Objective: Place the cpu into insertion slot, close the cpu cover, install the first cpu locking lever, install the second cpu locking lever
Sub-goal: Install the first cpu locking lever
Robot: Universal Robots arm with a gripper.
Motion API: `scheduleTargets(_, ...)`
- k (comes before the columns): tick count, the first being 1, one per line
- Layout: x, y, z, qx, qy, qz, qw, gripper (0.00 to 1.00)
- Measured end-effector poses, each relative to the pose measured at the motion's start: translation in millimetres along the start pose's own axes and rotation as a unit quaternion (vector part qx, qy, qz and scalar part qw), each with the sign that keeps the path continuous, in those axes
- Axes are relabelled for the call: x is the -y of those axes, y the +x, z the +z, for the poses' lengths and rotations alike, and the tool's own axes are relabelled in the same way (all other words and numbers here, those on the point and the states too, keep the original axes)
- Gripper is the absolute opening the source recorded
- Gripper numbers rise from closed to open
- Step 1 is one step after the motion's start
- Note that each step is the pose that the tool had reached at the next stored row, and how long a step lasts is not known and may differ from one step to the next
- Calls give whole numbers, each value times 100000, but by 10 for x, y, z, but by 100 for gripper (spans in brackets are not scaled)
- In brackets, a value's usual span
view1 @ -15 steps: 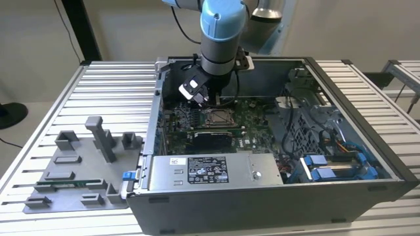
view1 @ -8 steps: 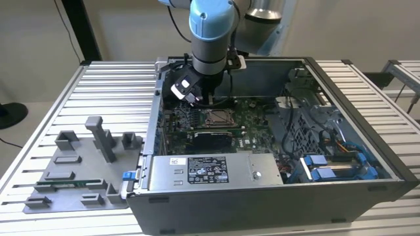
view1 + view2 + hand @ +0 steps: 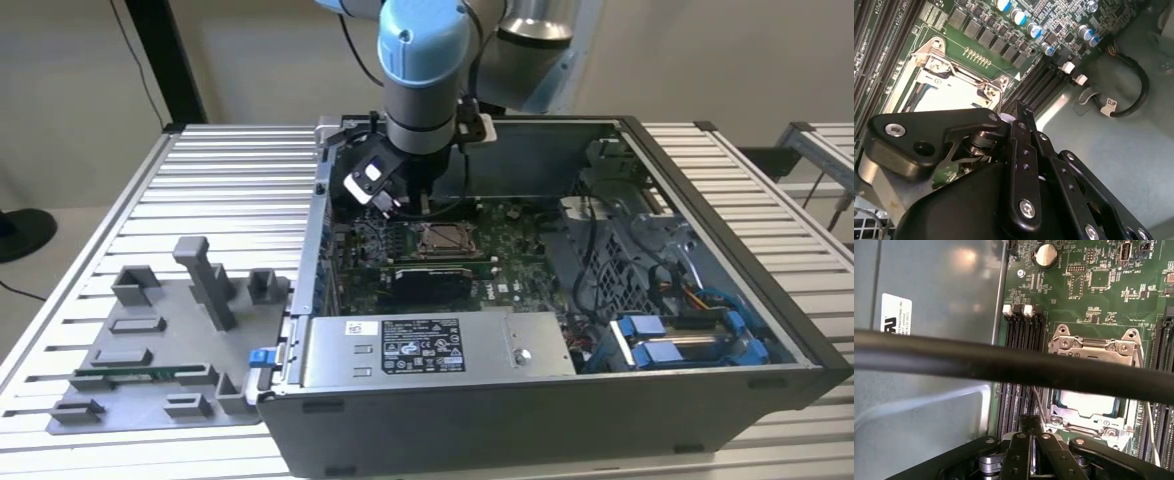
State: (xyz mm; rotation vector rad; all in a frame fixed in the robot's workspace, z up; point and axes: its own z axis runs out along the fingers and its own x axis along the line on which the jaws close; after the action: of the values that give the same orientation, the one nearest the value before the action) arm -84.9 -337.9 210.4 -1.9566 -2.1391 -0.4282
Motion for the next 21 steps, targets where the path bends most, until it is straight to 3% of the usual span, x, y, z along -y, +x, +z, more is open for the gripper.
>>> scheduleTargets(3,7,-2,5,-94,-94,-33,100000,0)
scheduleTargets(5,13,-4,7,-489,-229,-61,99999,0)
scheduleTargets(8,16,-15,8,-748,-269,-43,99997,0)
scheduleTargets(12,19,-45,1,-746,-268,-46,99997,0)
scheduleTargets(21,-7,-68,55,-696,-261,-48,99997,0)
